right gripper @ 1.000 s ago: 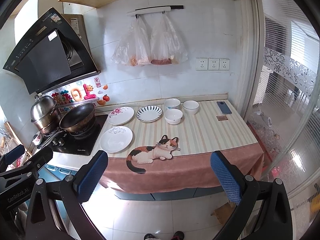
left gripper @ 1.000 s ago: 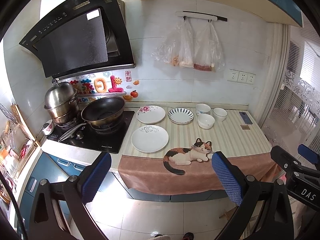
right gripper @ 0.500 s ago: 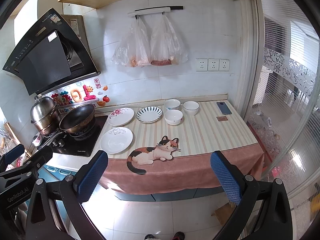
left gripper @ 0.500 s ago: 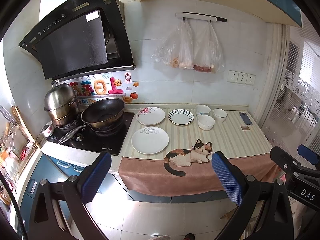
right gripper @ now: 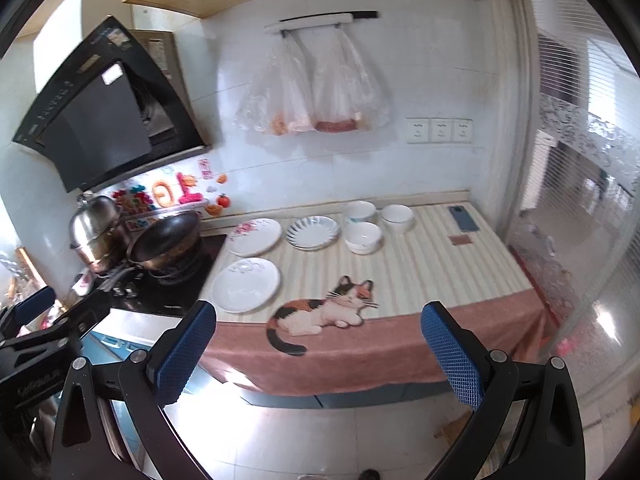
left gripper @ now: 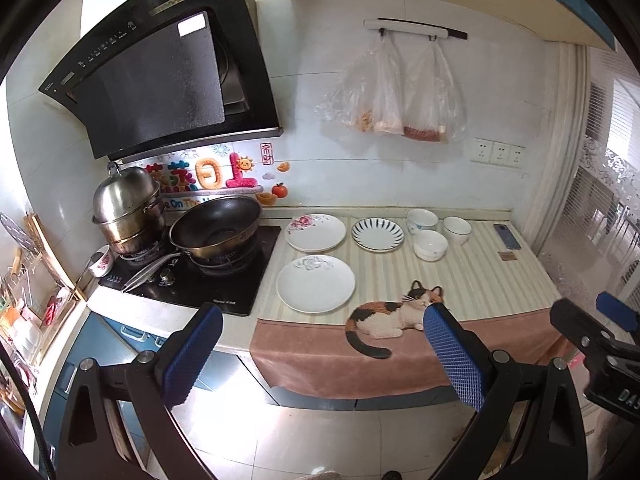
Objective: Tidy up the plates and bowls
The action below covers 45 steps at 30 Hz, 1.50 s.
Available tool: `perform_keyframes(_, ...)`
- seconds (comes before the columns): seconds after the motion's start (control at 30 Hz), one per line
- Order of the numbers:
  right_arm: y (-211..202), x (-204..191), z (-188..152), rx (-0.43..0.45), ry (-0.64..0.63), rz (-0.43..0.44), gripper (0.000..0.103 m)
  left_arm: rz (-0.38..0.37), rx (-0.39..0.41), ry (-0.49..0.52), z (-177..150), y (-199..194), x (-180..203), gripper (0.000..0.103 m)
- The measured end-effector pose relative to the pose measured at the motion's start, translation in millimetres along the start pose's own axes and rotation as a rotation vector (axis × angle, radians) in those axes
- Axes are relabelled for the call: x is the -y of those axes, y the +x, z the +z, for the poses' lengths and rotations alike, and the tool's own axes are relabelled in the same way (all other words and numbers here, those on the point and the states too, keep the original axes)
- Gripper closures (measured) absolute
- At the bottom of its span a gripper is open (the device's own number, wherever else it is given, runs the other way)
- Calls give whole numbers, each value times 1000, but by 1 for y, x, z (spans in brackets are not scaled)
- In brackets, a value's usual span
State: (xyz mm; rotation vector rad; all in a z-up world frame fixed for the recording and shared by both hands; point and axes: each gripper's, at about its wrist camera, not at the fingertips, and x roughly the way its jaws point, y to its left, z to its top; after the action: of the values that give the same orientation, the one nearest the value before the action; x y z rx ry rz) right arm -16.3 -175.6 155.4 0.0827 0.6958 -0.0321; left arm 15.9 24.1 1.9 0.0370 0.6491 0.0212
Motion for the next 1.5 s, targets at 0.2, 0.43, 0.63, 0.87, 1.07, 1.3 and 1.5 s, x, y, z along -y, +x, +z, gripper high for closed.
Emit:
perform_keyframes(0.2,63,-16,-14,-140,70,135,0,42,-49,-10,-5,61,-41,0)
perform_keyframes(0.43,149,-33,-24,-249,55,113,0,64,-121,-19,-3,133,-74,0)
perform_keyframes(0.63,247,-34,-18,-348,63,123,0,76,-234,-3,-2,218,-85,0)
perform_keyframes(0.87,393,-34,-7,-471,47,183,0,45,-482,3,-11,353,-86,0)
perform_keyframes(1.07,516,-43,-4,-604,32,256,2,-26,-673,-68,-29,445,-87,10)
perform_keyframes(1.3,629,-54,-16,-744,41,336,28,-72,-813,-164,-45,524,-103,48)
perform_keyframes(1.5,687,-67,-30,-821,75,420,49,-73,-825,-197,-44,544,-107,60)
